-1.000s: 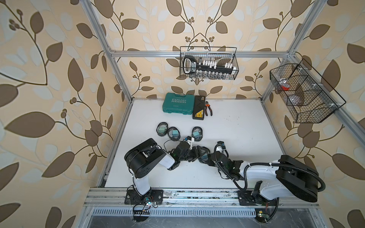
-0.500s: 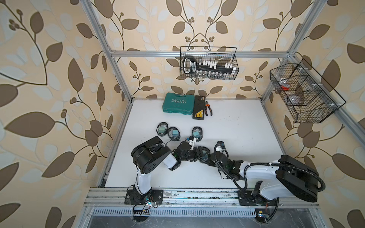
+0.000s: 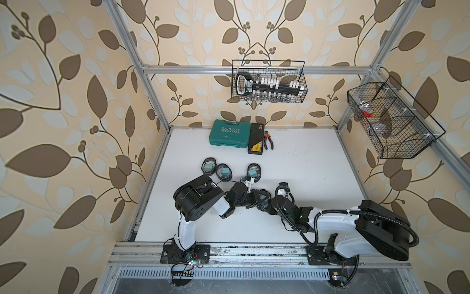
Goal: Pack away charging kits
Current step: Pick up the storage bag at the center of the board.
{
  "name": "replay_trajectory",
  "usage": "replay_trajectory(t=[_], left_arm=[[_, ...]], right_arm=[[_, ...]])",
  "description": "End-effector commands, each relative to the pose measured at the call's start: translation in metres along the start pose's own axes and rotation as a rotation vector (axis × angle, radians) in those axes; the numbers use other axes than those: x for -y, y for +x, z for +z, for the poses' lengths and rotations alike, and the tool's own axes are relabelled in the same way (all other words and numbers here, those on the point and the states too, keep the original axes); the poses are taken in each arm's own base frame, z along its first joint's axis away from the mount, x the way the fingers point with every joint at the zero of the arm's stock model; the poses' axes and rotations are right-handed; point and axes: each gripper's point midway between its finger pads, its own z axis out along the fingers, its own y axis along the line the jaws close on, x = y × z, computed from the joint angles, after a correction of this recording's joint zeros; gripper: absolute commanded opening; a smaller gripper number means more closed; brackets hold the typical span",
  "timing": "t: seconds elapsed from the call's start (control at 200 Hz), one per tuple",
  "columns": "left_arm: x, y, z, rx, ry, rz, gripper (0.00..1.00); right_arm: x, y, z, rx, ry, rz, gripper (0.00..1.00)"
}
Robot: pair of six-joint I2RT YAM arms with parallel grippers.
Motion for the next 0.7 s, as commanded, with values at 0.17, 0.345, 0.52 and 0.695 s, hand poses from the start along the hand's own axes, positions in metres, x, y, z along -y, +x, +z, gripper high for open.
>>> replay_trajectory(t=[0.17,0.345,0.52,0.695], left_arm=[[-0.057,0.028,-0.01,-0.104,-0.215,-0.087,0.07],[-0.008,0.005,-0.021,-0.045,-0.11,-0.005,0.05],[0.051,-0.024,-0.043,0.055,-0.028,0.096,0.02],[0.129,-0.063,-0.091,0.243,0.056,0.257,0.0]], right_arm=[[-0.021,-0.02,-0.017,0.037,-0.052,-0.029,0.26],[-0.03,-0.057,-0.053,0.153,-0.112,-0.025,0.57],[-0.05,-0.093,-0.094,0.26,-0.224,-0.056,0.67],[-0.087,-0.118,-0.138,0.366,-0.421,-0.127,0.67]])
